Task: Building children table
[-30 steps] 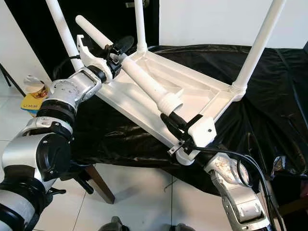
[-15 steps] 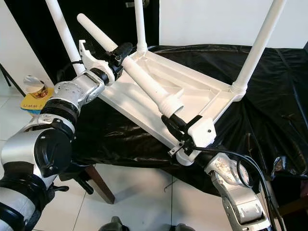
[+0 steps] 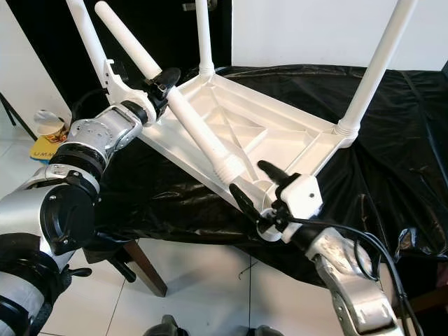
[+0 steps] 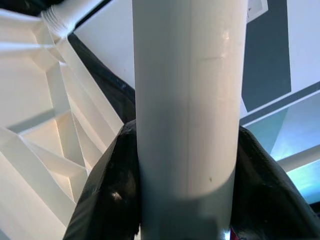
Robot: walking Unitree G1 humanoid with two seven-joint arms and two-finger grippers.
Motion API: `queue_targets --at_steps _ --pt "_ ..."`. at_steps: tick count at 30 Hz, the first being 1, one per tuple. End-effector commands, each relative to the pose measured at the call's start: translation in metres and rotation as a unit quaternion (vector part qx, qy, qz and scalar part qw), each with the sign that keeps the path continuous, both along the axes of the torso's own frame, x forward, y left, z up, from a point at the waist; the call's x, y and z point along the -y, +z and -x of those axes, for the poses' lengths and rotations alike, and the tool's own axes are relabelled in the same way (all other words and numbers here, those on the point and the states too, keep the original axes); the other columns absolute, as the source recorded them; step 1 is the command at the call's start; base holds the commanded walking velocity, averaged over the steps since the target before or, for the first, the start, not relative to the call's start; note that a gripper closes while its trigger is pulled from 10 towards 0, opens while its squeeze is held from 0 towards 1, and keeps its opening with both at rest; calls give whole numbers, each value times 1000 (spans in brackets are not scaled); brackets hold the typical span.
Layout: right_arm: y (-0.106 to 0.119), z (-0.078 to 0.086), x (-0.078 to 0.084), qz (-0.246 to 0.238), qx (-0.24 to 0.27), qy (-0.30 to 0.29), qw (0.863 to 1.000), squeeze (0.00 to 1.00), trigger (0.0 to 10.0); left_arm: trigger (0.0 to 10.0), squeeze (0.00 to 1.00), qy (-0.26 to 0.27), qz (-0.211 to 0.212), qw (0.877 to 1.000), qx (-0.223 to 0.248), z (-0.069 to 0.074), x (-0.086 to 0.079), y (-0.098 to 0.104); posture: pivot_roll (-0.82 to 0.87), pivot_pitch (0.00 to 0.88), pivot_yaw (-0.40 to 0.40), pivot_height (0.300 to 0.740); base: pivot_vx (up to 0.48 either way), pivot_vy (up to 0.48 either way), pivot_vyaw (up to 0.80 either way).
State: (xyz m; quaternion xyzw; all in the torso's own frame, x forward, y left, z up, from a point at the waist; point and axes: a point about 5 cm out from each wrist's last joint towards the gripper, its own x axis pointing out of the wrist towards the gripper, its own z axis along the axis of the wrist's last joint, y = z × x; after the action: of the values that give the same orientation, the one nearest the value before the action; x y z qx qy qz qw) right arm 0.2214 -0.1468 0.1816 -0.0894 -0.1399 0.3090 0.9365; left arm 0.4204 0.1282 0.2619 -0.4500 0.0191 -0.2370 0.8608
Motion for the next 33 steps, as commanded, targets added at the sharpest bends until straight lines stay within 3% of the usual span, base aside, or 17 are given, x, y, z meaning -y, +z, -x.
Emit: queue_targets --at_steps 1,3,4,11,12,13,14,15,20,21,23,24,25,27,28,32,33 --pt "-4 3 10 3 -22 -17 1000 180 10000 10000 0 -91 21 985 147 8 4 18 -138 23 32 740 0 0 0" --pt "-4 3 10 3 -22 -17 1000 180 10000 10000 0 -91 21 985 147 8 4 18 -138 23 32 740 0 0 0" --pt "-8 5 14 5 -40 -16 999 0 10000 10000 0 -90 4 984 153 8 6 18 -142 22 34 740 0 0 0" --pt "-6 0 10 -7 -57 -13 998 0 10000 10000 0 -95 -55 976 186 9 19 21 -145 20 36 740 0 0 0" --pt "-5 -2 7 -2 -56 -14 998 0 10000 10000 0 -97 -74 970 209 10 26 25 -142 18 35 740 0 0 0" --pt "-4 -3 4 5 -54 -10 998 259 10000 10000 0 -101 -86 965 226 12 32 28 -138 17 33 740 0 0 0" --pt "-4 -3 4 5 -54 -10 998 259 10000 10000 0 -101 -86 965 226 12 32 28 -138 17 33 740 0 0 0" --pt "-3 -4 0 9 -53 -1 999 1000 10000 10000 0 -103 -104 958 245 14 38 31 -136 15 32 740 0 0 0" --pt "2 -11 -5 12 -44 2 999 1000 10000 10000 0 -110 -133 942 287 19 54 37 -125 9 27 740 0 0 0" --pt "4 -16 -7 15 -39 -4 999 976 10000 10000 0 -109 -143 934 309 23 61 42 -124 7 25 740 0 0 0" --pt "4 -16 -7 15 -39 -4 999 976 10000 10000 0 -109 -143 934 309 23 61 42 -124 7 25 740 0 0 0" --pt "7 -23 -8 22 -33 -16 999 0 10000 10000 0 -109 -142 925 334 28 69 51 -118 5 19 740 0 0 0" --pt "7 -23 -8 22 -33 -16 999 0 10000 10000 0 -109 -142 925 334 28 69 51 -118 5 19 740 0 0 0" --pt "13 -38 -14 30 -30 -36 998 0 10000 10000 0 -110 -139 905 387 43 87 71 -105 0 13 740 0 0 0" --pt "13 -38 -14 30 -30 -36 998 0 10000 10000 0 -110 -139 905 387 43 87 71 -105 0 13 740 0 0 0" --pt "16 -50 -20 35 -23 -60 997 0 10000 10000 0 -118 -146 884 428 59 105 82 -91 0 7 740 0 0 0" --pt "17 -54 -22 36 -22 -71 997 0 10000 10000 0 -118 -158 874 445 65 112 82 -89 0 6 740 0 0 0"
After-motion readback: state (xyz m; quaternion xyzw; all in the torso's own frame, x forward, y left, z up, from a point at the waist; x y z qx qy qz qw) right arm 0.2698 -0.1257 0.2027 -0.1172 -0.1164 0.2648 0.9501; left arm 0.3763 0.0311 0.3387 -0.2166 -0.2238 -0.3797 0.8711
